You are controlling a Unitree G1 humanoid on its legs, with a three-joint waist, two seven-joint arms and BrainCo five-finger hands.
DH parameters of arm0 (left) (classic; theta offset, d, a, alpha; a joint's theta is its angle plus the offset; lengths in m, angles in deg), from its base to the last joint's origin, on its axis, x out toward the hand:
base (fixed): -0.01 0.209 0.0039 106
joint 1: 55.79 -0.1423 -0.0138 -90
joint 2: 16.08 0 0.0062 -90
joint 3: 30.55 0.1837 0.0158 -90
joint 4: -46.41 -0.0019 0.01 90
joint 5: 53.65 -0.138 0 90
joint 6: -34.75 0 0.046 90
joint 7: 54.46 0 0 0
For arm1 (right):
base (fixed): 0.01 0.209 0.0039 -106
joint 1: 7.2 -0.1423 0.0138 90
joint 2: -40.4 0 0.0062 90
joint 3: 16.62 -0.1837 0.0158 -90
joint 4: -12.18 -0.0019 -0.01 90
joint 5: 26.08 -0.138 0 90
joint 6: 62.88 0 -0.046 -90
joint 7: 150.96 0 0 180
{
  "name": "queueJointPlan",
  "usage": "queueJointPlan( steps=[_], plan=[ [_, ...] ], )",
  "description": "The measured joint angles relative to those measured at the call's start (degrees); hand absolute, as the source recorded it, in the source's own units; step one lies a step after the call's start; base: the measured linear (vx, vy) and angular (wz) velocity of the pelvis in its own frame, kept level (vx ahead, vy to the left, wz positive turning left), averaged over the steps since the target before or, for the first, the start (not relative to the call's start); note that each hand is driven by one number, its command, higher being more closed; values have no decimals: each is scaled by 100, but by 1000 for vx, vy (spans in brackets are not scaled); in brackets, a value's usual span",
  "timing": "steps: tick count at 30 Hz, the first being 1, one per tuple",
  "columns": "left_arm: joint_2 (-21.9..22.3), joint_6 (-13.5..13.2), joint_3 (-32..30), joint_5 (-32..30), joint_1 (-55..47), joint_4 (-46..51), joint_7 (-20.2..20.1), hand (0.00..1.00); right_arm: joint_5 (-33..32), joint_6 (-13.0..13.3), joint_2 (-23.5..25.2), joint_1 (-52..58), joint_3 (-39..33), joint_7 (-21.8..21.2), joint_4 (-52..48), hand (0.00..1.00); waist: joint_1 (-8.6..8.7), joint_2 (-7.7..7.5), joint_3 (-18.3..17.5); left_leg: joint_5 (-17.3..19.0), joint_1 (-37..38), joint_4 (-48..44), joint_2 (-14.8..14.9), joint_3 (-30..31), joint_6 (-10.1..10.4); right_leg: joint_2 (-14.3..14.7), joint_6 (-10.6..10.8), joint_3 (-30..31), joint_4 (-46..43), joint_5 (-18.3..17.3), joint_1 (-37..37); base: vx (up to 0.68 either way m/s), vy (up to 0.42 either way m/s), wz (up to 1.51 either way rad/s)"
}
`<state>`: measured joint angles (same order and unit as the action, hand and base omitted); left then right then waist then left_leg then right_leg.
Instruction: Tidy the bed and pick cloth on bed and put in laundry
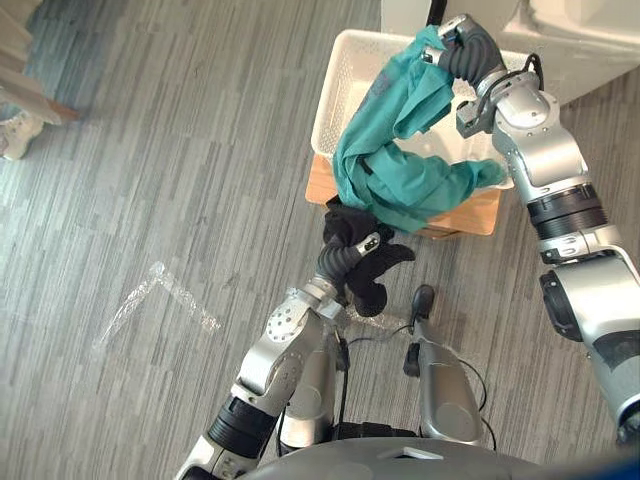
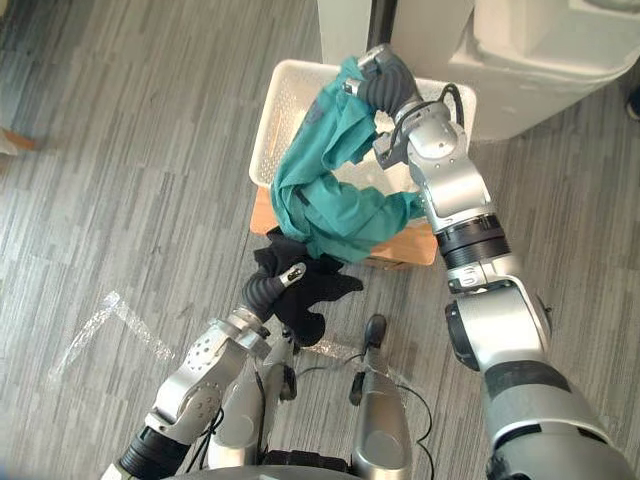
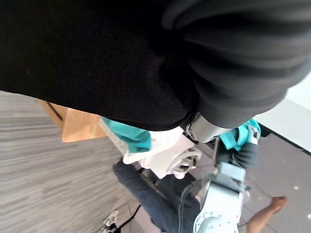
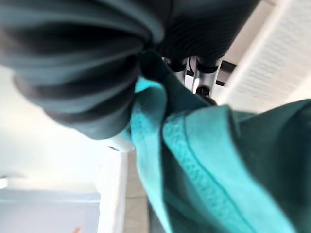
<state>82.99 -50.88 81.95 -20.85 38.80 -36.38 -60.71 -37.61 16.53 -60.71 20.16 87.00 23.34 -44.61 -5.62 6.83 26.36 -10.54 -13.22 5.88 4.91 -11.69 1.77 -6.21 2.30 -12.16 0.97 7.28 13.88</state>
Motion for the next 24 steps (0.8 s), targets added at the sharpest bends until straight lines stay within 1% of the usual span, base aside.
queueJointPlan(
  steps=[1, 2, 4, 7, 9, 11, 15, 17, 18, 22, 24],
  plan=[
    [14, 0, 1, 2, 34, -28, -1, 100, 1, -35, 1, 16, 0, 21, 65, 0, -16, 22, 11, 0, -4, -2, -2, 2, 0, 1, -1, 1, 0, -1, 1, 49, -16, 2],
    [48, -1, 3, 31, 87, -94, -4, 100, 14, -39, 9, 49, -1, 53, 197, 0, -36, 54, 26, 0, -35, -2, -9, 9, 0, 0, -2, 1, 0, -2, 28, 33, -11, 2],
    [94, -7, 3, 31, 105, -164, -5, 100, 30, -39, 38, 129, -2, 85, 265, 0, -52, 67, 22, -7, -162, -5, -20, 8, -2, -6, -3, 13, -3, -2, 161, 19, -7, 1],
    [130, -8, 44, 30, 180, -454, 2, 100, 184, -90, 154, 339, -24, 157, 581, 0, -101, 175, 71, -22, -191, -21, -41, 13, -2, -24, -3, 15, -20, -1, 200, 38, 1, 0],
    [162, -27, 87, 30, 228, -474, 5, 100, 400, -131, 203, 465, -20, 178, 715, 0, -151, 291, 124, -23, -199, -21, -51, 13, -3, -34, -3, 14, -32, -1, 213, 0, 0, 0],
    [160, -72, 100, 29, 272, -498, -2, 100, 417, -151, 257, 465, -15, 199, 873, 0, -163, 346, 125, -27, -244, -13, -52, 17, -5, -39, -4, 12, -51, -3, 259, 0, 0, 0],
    [166, -221, 107, 27, 307, -686, -34, 100, 522, -148, 239, 465, -2, 318, 950, 0, -140, 360, 119, -56, -308, -10, -50, 88, -17, -43, -9, -51, -87, -7, 307, -3, -10, 8],
    [136, -314, 68, 28, 295, -685, -111, 100, 539, -138, 212, 464, -6, 382, 953, 0, -141, 360, 118, -77, -307, -14, -51, 108, -16, -47, -9, -68, -94, -7, 298, 1, -12, 5],
    [116, -381, 32, 29, 283, -684, -191, 100, 645, -111, 208, 463, -5, 387, 1002, 0, -140, 360, 118, -82, -291, -15, -54, 111, -18, -51, -9, -72, -98, -7, 281, 1, -14, 3],
    [92, -475, -55, 31, 153, -658, -298, 100, 883, -47, 159, 462, -4, 404, 1106, 0, -97, 357, 117, -82, -161, 2, -57, 111, -17, -57, -8, -84, -96, -6, 148, 0, 0, 0],
    [0, -479, -69, 32, -59, -388, -384, 100, 1225, 1, 50, 438, -21, 494, 1036, 0, -52, 353, 116, -73, -30, 8, -45, 106, -9, -46, -8, -84, -76, -6, 9, 0, 0, 0]
  ],
)
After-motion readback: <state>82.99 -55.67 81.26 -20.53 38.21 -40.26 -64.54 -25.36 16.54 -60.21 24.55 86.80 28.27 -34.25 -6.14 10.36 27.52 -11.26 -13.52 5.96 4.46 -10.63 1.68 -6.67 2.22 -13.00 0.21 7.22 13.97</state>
